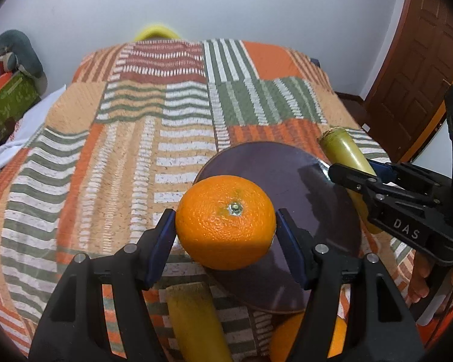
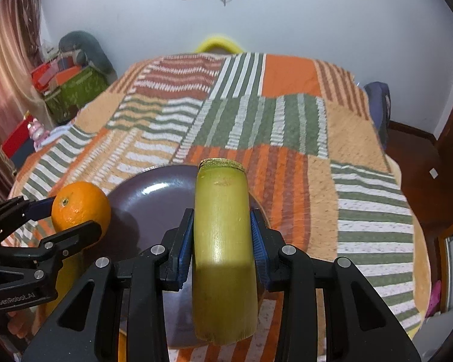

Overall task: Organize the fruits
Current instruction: 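Carry the cylinder and orange onto the purple plate and open both grippers, then grasp the pink pomelo segment with the left gripper while the right gripper grasps another large orange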

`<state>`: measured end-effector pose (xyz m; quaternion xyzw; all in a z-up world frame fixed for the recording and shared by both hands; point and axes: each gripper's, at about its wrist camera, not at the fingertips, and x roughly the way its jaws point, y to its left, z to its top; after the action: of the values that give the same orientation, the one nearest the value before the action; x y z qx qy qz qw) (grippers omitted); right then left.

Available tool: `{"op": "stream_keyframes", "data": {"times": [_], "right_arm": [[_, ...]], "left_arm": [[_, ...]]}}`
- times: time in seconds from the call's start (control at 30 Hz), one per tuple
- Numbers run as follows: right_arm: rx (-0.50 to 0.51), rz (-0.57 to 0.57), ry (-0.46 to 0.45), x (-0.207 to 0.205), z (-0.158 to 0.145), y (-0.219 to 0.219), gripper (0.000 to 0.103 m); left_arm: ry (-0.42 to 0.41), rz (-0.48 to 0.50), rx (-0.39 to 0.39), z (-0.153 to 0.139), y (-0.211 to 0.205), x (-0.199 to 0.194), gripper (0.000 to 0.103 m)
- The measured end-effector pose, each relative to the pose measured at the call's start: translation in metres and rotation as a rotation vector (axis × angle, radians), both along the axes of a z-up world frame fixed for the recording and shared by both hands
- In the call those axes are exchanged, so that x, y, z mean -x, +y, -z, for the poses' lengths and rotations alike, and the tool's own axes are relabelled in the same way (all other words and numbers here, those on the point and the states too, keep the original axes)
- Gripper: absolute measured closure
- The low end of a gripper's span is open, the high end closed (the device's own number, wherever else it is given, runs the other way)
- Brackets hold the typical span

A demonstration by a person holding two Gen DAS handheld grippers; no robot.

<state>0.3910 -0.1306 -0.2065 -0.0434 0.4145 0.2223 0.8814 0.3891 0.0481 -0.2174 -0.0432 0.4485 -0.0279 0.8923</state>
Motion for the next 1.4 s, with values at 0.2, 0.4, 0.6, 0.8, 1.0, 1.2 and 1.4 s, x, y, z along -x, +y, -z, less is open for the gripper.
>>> {"op": "stream_keyframes", "data": {"times": [0.2,0.4,0.6,0.8,1.0,1.2,1.4], "right_arm": [[0.036,-0.026,0.045,-0.010,0.017,0.008,0.070],[0.062,-0.032,0.054,-0.014,0.027,0.013,0.070],[0.046,-0.033,0.057,-0.011,0.024,0.009,0.060],[0.027,-0.016,-0.015,0.008,-0.007,-0.004,0.057],[-0.001,-0.010,-0.065,0.037,-0.037,-0.013,0.054],[-0.019,-0.022,-0.103,0.074,-0.056,-0.019,0.051],[-0.001,-0.035,-0.110,0.106,-0.055,-0.017,0.049]], "left_arm": [[0.017,0.001,-0.010,0.012,0.000,-0.012,0.037],[0.020,0.021,-0.006,0.013,-0.001,-0.015,0.037],[-0.007,0.016,-0.025,0.005,-0.004,-0.010,0.034],[-0.055,-0.001,-0.011,-0.020,0.000,0.007,0.034],[-0.101,-0.002,-0.036,-0.047,0.001,0.038,0.034],[-0.135,-0.017,-0.044,-0.067,0.008,0.075,0.030],[-0.131,-0.026,-0.041,-0.071,0.017,0.109,0.030]]}}
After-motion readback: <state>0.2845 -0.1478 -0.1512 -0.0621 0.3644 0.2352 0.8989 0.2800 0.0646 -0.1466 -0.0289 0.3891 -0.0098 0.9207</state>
